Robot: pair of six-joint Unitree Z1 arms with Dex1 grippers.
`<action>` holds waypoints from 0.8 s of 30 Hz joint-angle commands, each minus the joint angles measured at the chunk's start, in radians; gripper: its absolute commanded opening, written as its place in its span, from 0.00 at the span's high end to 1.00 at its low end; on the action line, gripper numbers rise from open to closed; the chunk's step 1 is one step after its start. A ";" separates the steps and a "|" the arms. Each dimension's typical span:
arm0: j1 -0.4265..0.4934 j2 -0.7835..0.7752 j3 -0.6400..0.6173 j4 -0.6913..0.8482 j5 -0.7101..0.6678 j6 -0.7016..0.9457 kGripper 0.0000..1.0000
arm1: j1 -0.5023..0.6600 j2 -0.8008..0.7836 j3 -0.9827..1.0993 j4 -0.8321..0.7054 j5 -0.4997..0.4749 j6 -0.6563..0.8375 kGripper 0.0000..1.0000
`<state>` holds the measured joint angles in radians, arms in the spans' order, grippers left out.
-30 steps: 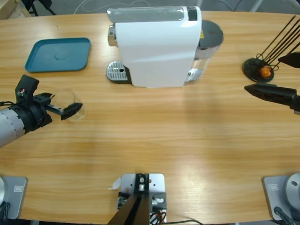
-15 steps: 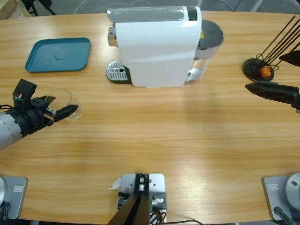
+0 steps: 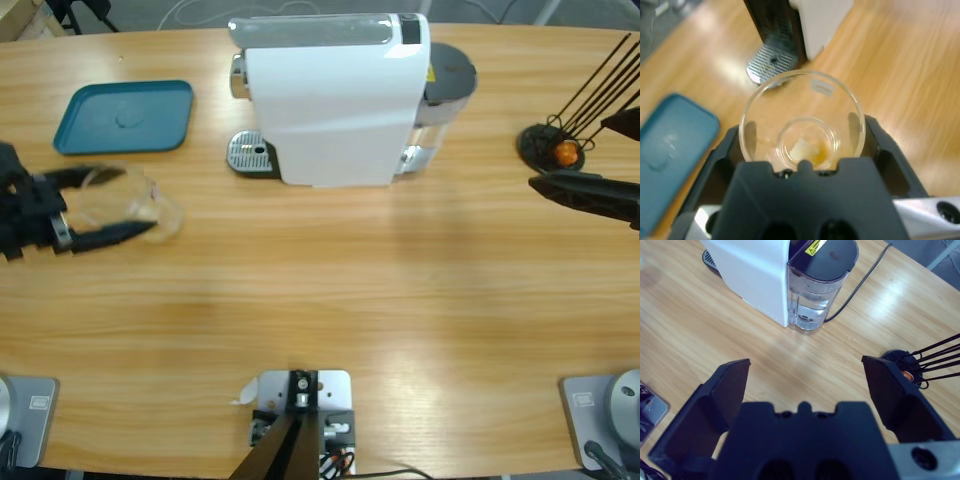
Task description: Pour coffee
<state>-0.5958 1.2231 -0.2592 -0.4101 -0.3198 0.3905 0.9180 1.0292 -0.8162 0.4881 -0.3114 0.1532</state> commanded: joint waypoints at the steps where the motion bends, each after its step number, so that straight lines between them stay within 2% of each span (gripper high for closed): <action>1: 0.306 0.330 -0.270 0.059 -0.415 0.210 1.00 | 0.012 -0.050 0.013 0.070 -0.010 -0.019 0.01; 5: 0.353 0.484 -0.363 0.059 -0.436 0.258 1.00 | 0.011 -0.049 0.008 0.087 -0.009 -0.020 0.01; 11: 0.273 0.608 -0.434 0.062 -0.455 0.283 1.00 | 0.007 -0.019 0.005 0.081 -0.005 -0.025 0.01; 14: 0.254 0.630 -0.439 0.077 -0.484 0.284 1.00 | -0.005 -0.018 0.005 0.080 -0.001 -0.026 0.01; 18: 0.252 0.644 -0.455 0.087 -0.457 0.304 1.00 | -0.022 -0.012 0.006 0.073 -0.002 -0.027 0.01; 24: 0.245 0.654 -0.549 0.161 -0.444 0.308 1.00 | -0.023 -0.009 0.007 0.064 0.000 -0.027 0.01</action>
<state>-0.3372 1.8236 -0.7078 -0.3349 -0.7805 0.6847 0.9069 1.0011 -0.8161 0.5569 -0.3114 0.1387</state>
